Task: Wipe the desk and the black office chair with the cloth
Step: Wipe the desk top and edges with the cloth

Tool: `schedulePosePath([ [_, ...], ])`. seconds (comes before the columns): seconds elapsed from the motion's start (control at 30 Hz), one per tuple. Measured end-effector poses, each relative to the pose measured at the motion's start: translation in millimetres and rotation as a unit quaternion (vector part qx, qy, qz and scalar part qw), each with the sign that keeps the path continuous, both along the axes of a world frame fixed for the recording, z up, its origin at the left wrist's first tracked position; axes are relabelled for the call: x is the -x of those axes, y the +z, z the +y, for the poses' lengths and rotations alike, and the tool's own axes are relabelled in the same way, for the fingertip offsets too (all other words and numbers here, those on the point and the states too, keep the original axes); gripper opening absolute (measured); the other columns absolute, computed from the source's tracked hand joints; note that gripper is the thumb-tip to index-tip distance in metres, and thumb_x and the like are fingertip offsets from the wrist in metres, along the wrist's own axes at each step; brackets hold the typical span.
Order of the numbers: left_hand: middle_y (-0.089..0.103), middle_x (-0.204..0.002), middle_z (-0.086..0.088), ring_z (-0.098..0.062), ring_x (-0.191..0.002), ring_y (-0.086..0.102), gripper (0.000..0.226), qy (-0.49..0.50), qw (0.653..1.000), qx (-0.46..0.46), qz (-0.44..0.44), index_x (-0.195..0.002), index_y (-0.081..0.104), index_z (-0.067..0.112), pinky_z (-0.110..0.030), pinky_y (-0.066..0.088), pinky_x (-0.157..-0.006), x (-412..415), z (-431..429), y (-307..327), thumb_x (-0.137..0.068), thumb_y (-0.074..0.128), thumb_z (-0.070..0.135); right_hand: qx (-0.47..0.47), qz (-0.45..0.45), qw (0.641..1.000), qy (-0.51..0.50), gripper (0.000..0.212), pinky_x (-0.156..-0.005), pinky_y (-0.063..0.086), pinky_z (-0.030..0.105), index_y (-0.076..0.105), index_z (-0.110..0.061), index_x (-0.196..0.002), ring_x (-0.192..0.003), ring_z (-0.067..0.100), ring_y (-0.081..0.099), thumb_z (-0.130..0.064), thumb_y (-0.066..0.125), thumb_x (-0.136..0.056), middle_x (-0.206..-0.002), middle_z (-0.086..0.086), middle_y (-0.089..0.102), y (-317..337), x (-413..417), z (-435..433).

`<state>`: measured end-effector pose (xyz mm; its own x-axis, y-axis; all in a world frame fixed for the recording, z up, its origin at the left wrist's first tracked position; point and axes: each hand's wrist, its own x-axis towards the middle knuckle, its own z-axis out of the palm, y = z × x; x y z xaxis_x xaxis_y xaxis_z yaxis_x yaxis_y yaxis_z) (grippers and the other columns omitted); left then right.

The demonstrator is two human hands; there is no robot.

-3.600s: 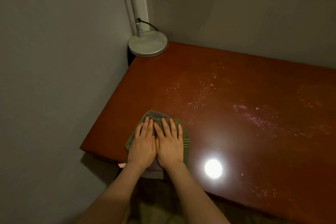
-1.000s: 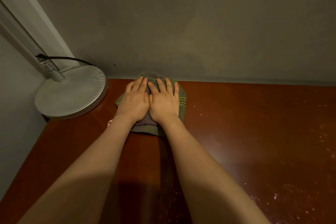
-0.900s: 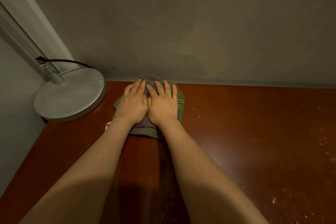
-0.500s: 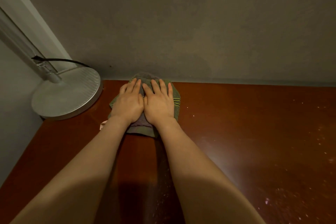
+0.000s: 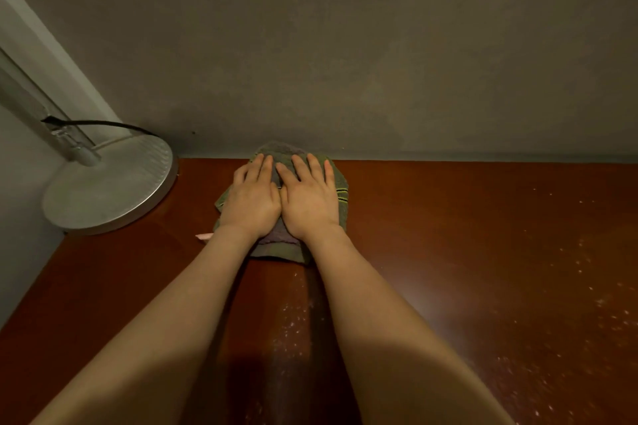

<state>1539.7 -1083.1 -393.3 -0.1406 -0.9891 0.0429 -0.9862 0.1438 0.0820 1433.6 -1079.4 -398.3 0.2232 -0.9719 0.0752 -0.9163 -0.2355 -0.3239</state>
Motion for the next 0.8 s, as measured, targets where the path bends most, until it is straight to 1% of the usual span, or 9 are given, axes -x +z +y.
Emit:
schedulePosePath([
  [0.07,0.022,-0.153,-0.018,-0.024,-0.144,0.016,0.084,-0.032,0.999,0.018,-0.007,-0.145,0.022,-0.005,-0.035,0.011,-0.114,14.5,1.9,0.4,-0.077,-0.011,0.033,0.002,0.003,1.000,-0.008,0.047,-0.116,-0.009,0.040,0.024,-0.026,-0.149,-0.146,0.023,0.003,-0.035,0.023,-0.103,-0.158,0.005,0.016,0.7,14.8,2.1],
  [0.1,0.023,-0.153,-0.019,-0.026,-0.144,0.017,0.090,-0.043,0.999,0.023,-0.006,-0.144,0.023,-0.006,-0.036,0.013,-0.114,20.9,2.3,-0.6,-0.072,-0.013,0.034,0.000,0.002,1.000,-0.010,0.047,-0.115,-0.009,0.040,0.024,-0.026,-0.149,-0.146,0.023,0.003,-0.035,0.023,-0.103,-0.158,0.004,0.016,1.2,21.5,3.0],
  [0.13,0.024,-0.152,-0.020,-0.026,-0.144,0.017,0.090,-0.049,0.999,0.023,-0.006,-0.143,0.024,-0.006,-0.036,0.013,-0.114,27.4,3.0,-0.3,-0.072,-0.013,0.033,-0.002,0.001,1.000,-0.012,0.047,-0.115,-0.009,0.040,0.024,-0.026,-0.149,-0.146,0.022,0.003,-0.035,0.023,-0.103,-0.158,0.004,0.016,1.9,28.0,4.1],
  [0.23,0.019,-0.155,-0.016,-0.023,-0.145,0.013,0.078,-0.048,0.999,0.009,-0.011,-0.146,0.019,-0.003,-0.033,0.009,-0.114,49.9,3.4,2.0,-0.080,-0.007,0.029,0.000,0.002,1.000,-0.023,0.047,-0.115,-0.009,0.039,0.025,-0.026,-0.149,-0.146,0.022,0.003,-0.035,0.023,-0.103,-0.158,0.004,0.016,2.5,49.7,6.7],
  [0.37,0.015,-0.156,-0.012,-0.020,-0.144,0.011,0.059,-0.031,0.999,-0.011,0.010,-0.148,0.015,0.002,-0.029,0.006,-0.114,82.5,1.0,-0.6,-0.095,0.011,0.026,0.000,-0.001,0.999,-0.039,0.046,-0.115,-0.008,0.039,0.026,-0.027,-0.148,-0.146,0.022,0.005,-0.036,0.024,-0.103,-0.157,0.003,0.017,1.3,81.9,10.9],
  [0.4,0.016,-0.156,-0.012,-0.020,-0.144,0.011,0.059,-0.032,0.999,-0.008,0.011,-0.148,0.016,0.003,-0.029,0.007,-0.115,90.7,-0.5,-3.4,-0.095,0.011,0.027,0.000,-0.001,0.999,-0.044,0.046,-0.115,-0.007,0.038,0.026,-0.028,-0.148,-0.146,0.021,0.005,-0.036,0.025,-0.102,-0.157,0.003,0.017,1.2,91.2,12.1],
  [0.5,0.018,-0.156,-0.012,-0.022,-0.143,0.015,0.084,-0.049,0.999,-0.005,0.008,-0.148,0.018,0.004,-0.031,0.010,-0.116,120.4,-6.2,-14.2,-0.076,-0.009,0.039,-0.003,0.004,0.998,-0.064,0.046,-0.115,-0.006,0.038,0.026,-0.028,-0.148,-0.146,0.021,0.005,-0.034,0.025,-0.102,-0.158,0.002,0.017,1.1,123.7,16.3],
  [0.57,0.019,-0.156,-0.011,-0.022,-0.144,0.015,0.094,-0.064,0.998,-0.010,0.000,-0.148,0.019,0.004,-0.032,0.011,-0.116,144.3,-9.4,-20.3,-0.068,-0.015,0.041,-0.003,0.011,0.997,-0.078,0.046,-0.115,-0.006,0.037,0.025,-0.029,-0.148,-0.145,0.020,0.005,-0.033,0.025,-0.102,-0.158,0.001,0.016,2.4,147.9,20.6],
  [0.8,0.015,-0.157,-0.012,-0.024,-0.145,0.011,0.094,-0.107,0.994,-0.022,-0.016,-0.149,0.016,0.004,-0.038,0.012,-0.116,226.1,-9.0,-28.8,-0.068,-0.017,0.039,-0.008,0.027,0.992,-0.119,0.047,-0.116,-0.004,0.037,0.024,-0.029,-0.148,-0.146,0.019,0.004,-0.032,0.026,-0.102,-0.158,0.000,0.015,5.3,225.3,35.9],
])
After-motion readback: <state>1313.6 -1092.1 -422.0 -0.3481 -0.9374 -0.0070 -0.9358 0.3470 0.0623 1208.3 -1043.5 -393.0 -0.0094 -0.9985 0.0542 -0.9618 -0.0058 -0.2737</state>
